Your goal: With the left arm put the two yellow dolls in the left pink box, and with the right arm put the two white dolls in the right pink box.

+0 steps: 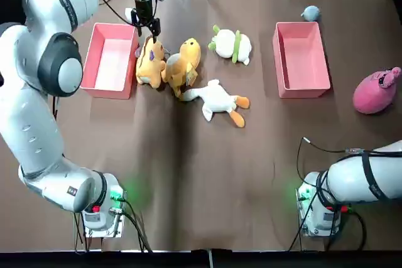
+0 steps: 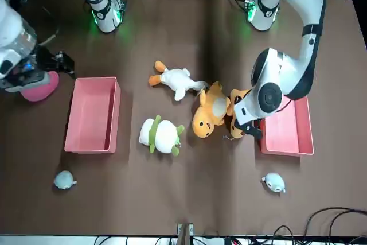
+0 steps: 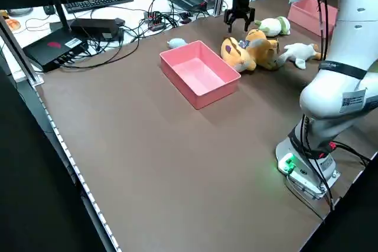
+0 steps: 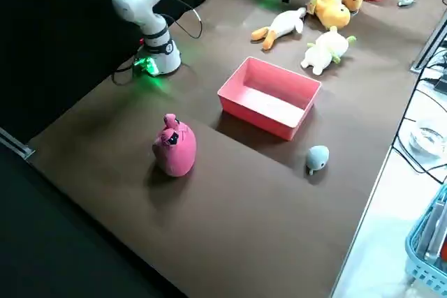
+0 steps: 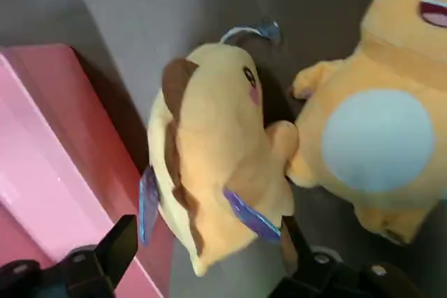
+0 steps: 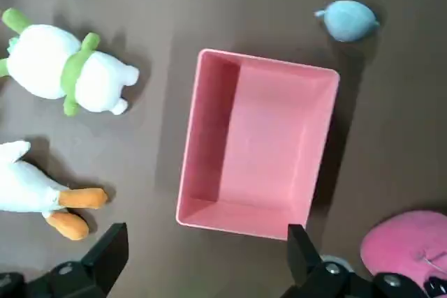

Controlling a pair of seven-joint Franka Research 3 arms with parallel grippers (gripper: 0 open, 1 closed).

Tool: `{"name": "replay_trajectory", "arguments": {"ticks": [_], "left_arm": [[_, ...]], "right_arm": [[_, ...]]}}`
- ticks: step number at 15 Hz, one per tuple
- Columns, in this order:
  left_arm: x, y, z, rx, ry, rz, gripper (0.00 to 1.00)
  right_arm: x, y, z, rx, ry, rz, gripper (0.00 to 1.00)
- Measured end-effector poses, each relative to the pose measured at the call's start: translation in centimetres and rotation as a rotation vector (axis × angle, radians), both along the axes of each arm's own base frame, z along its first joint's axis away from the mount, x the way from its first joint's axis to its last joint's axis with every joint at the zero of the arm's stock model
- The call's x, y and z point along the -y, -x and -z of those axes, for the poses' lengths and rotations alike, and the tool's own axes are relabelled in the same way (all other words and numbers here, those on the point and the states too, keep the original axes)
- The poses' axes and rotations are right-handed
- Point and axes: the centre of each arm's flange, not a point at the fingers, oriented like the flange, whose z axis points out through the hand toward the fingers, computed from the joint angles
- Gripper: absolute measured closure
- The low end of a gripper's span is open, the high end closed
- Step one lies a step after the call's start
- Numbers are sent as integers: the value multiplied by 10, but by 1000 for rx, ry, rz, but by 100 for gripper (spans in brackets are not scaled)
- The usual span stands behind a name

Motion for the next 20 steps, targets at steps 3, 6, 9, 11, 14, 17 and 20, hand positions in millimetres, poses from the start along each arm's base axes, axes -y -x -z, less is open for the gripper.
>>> {"name": "replay_trajectory", "arguments": {"ticks": [3, 6, 9, 11, 14, 17, 20], "left_arm": [[-13, -10, 26, -11, 3, -7, 8], [-8, -12, 56, -37, 33, -29, 8], [-8, -11, 86, -70, 30, -36, 19], [-9, -11, 92, -78, 27, -35, 40], [-8, -13, 87, -70, 30, -36, 64], [-11, -17, 67, -65, 28, -45, 87], [-24, -18, 12, -77, 10, -99, 93]], "right_arm": [[-48, -6, 18, 8, -5, -101, 0], [-97, -14, 46, 24, -13, -240, 0], [-139, -22, 89, 28, -18, -368, 0], [-164, -24, 122, 26, -20, -439, 0], [-196, -27, 170, 27, -25, -559, 0], [-216, -32, 214, 24, -28, -667, 0], [-229, -40, 254, 44, -33, -767, 0]]}}
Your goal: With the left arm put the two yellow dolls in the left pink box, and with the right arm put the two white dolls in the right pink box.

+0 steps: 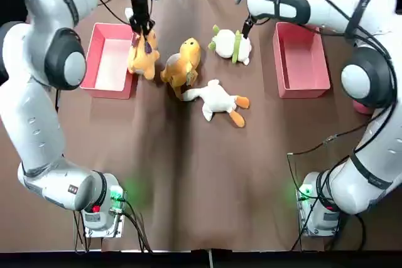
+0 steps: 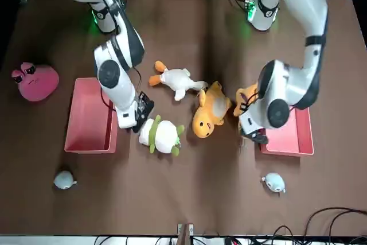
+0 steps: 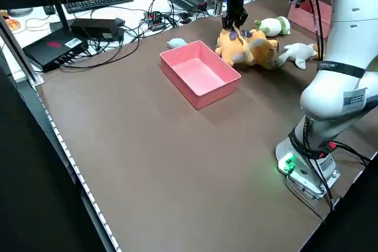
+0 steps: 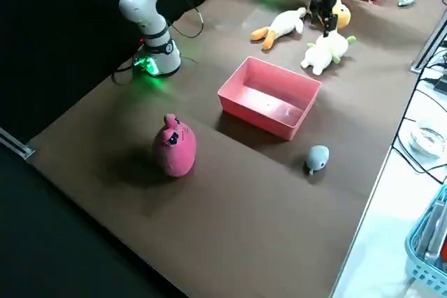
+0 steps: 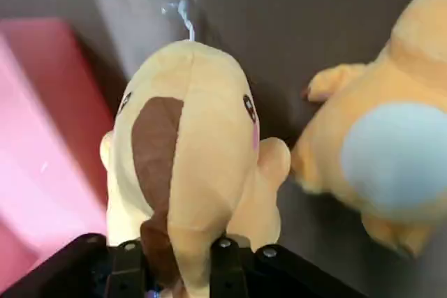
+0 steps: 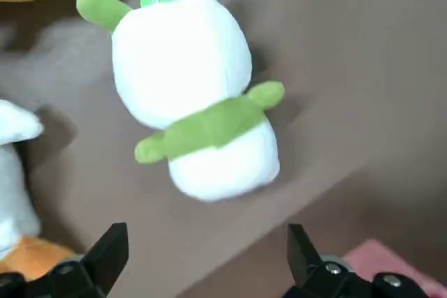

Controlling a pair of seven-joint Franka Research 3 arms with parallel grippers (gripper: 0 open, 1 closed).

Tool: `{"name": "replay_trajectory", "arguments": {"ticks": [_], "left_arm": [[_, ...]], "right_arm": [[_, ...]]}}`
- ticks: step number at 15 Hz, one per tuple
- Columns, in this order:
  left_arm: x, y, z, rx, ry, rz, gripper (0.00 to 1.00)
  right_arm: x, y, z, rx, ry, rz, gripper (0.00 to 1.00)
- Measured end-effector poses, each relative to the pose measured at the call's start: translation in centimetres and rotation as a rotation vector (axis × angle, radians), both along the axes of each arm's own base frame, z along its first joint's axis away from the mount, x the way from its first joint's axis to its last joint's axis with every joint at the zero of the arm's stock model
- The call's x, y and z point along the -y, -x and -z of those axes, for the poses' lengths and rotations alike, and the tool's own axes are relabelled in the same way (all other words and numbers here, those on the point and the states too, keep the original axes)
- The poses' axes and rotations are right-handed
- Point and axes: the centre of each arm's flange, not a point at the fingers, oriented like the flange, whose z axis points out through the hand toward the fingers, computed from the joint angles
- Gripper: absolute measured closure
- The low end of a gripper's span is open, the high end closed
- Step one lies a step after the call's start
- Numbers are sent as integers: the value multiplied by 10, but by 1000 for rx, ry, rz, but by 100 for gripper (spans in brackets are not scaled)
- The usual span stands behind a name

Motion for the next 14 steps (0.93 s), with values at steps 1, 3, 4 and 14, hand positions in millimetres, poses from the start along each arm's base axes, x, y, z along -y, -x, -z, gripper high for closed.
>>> {"name": "replay_trajectory", "arguments": {"ticks": [1, 3, 4, 14], "left_arm": [[-9, 0, -22, -5, -5, -20, 93], [-31, 1, -62, 8, -2, -56, 93], [-47, 0, -78, 23, -2, -77, 93], [-206, -33, -2, -26, -79, -195, 94]], "right_arm": [[-4, -3, 13, 12, -6, -40, 0], [-14, -7, 40, 33, -15, -120, 0], [-20, -8, 52, 38, -17, -148, 0], [-49, -14, 111, 82, -29, -250, 0]]}}
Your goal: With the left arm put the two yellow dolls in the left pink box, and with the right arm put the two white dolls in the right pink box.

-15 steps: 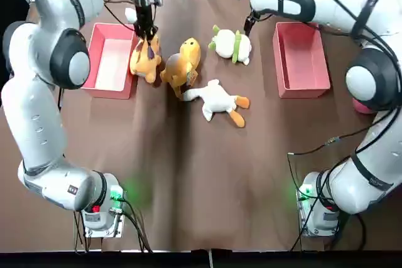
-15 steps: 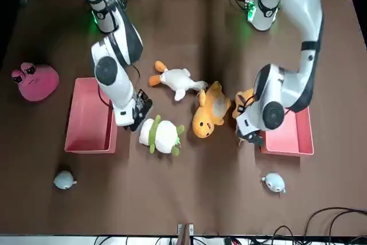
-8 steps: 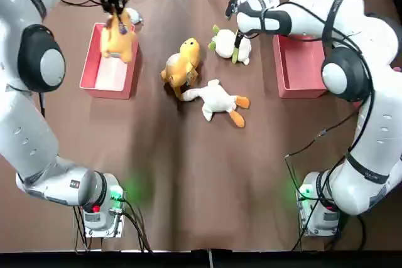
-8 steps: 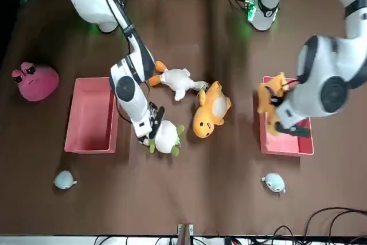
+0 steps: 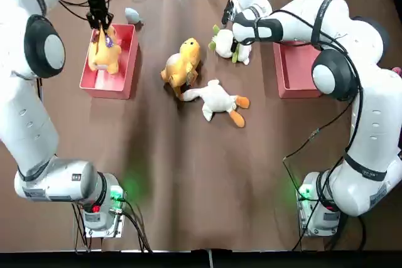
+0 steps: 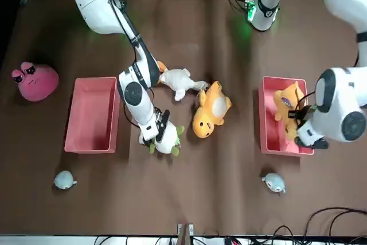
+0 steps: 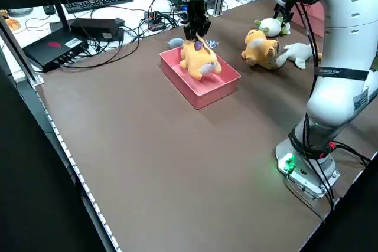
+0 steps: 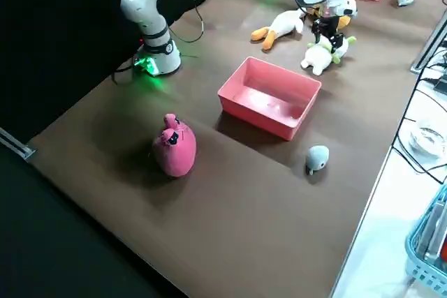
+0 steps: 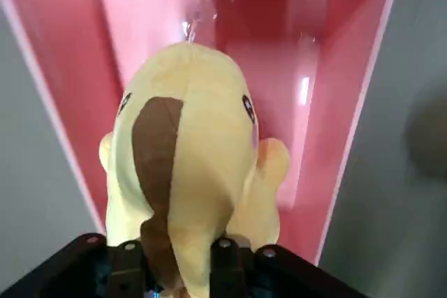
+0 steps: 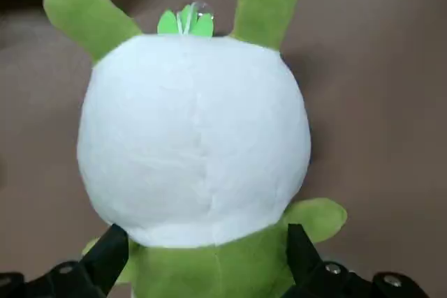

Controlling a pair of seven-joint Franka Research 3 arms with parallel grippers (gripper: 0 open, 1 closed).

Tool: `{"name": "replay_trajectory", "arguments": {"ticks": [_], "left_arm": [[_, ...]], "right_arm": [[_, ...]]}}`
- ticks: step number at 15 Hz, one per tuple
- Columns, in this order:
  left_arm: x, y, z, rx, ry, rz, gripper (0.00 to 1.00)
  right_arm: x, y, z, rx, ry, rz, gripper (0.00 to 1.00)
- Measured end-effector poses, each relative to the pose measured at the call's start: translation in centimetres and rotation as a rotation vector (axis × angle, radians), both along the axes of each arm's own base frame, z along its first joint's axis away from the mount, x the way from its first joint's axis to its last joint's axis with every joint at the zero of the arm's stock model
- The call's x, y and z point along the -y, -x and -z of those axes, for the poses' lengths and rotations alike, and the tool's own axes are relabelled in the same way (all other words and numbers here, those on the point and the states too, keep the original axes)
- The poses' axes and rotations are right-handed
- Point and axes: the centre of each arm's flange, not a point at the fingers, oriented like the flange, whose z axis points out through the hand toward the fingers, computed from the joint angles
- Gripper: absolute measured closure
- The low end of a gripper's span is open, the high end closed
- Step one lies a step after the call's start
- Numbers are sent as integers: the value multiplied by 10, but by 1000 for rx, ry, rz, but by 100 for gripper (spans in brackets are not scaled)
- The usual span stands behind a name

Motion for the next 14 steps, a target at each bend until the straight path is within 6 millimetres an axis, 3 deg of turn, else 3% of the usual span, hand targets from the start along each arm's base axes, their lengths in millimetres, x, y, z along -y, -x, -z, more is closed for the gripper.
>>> {"name": "replay_trajectory", "arguments": {"ticks": [2, 3, 5, 8, 11, 13, 14], "left_arm": [[0, -6, 19, 17, 2, 0, 94], [-4, -8, 26, 17, 2, -6, 92], [-12, -8, 35, 8, 1, -17, 79], [-9, -9, 34, 13, 1, -16, 51], [-2, -14, 10, 53, 6, -9, 23], [19, -8, -25, 65, 16, -2, 5], [36, -2, -45, 67, 19, 0, 4]], "right_arm": [[2, -1, 3, -2, 5, -19, 0], [3, -1, 4, -2, 6, -23, 7], [3, -1, 4, -2, 7, -30, 27], [0, 1, 5, -3, 7, -40, 53], [0, 1, 3, -3, 7, -39, 78], [1, 0, -1, -1, 6, -36, 82], [0, 1, -4, -10, 10, -31, 82]]}}
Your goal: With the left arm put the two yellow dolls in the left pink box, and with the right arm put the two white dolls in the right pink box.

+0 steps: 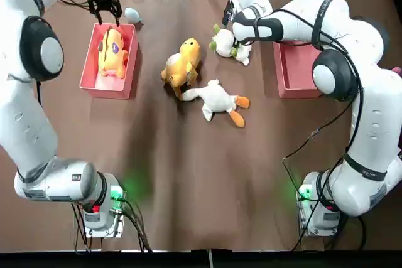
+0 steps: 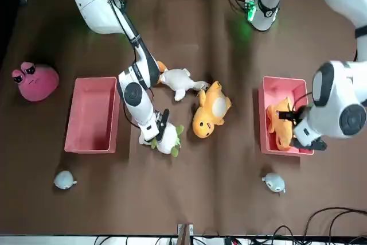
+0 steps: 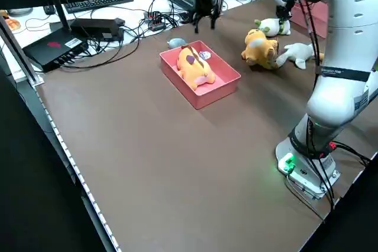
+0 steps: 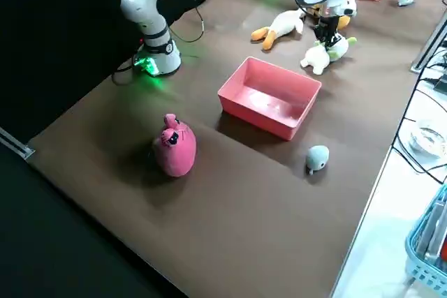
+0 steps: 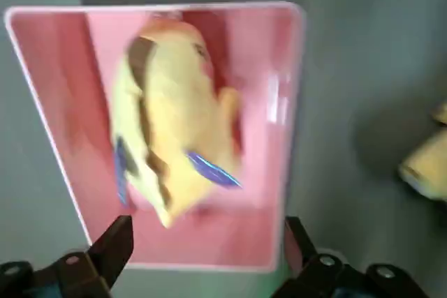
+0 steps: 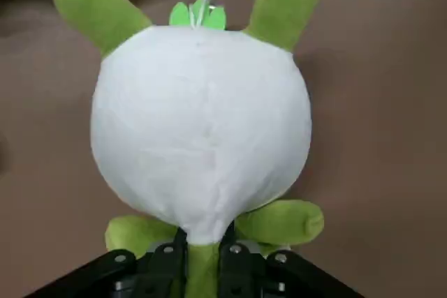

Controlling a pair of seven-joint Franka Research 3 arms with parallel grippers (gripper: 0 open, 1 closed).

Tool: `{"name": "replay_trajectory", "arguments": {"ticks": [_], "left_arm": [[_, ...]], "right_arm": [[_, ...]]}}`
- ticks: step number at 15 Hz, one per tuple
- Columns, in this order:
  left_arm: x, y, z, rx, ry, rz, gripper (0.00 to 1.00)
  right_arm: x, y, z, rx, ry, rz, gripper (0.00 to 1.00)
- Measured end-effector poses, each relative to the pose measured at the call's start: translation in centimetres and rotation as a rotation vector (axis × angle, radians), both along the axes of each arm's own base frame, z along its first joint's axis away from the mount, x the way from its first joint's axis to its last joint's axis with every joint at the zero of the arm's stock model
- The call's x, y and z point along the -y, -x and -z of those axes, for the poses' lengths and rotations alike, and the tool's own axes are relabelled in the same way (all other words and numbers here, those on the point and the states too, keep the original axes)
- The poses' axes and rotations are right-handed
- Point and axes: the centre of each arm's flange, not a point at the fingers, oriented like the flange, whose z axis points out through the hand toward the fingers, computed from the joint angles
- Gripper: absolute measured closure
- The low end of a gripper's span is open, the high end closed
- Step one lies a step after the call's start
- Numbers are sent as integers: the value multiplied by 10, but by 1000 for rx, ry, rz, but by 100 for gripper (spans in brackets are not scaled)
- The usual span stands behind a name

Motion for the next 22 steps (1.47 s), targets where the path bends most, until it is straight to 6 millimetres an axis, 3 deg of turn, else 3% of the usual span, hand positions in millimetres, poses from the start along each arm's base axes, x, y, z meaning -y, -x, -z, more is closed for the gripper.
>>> {"name": "replay_trajectory", "arguments": {"ticks": [1, 2, 5, 7, 9, 11, 14, 17, 22], "left_arm": [[21, 7, -18, 5, 8, 8, 4], [73, 21, -41, 17, 32, 32, 4], [166, 50, -40, -8, 71, 83, 6], [222, 65, -24, -1, 89, 109, 6], [262, 69, -4, 38, 123, 149, 7], [299, 71, 19, 92, 170, 187, 7], [340, 73, 50, 177, 232, 220, 7], [357, 69, 85, 226, 279, 234, 7], [359, 62, 131, 259, 290, 253, 7]], "right_arm": [[0, 2, -6, -18, 8, 13, 82], [1, 6, -31, -53, 28, 36, 82], [29, 4, -109, -66, 43, 88, 88], [76, 3, -160, -49, 34, 152, 88], [135, 8, -188, -39, 29, 232, 88], [198, 19, -192, -57, 39, 292, 88], [260, 50, -177, -98, 54, 327, 88], [300, 81, -156, -100, 56, 284, 88], [338, 114, -110, -47, 57, 108, 88]]}}
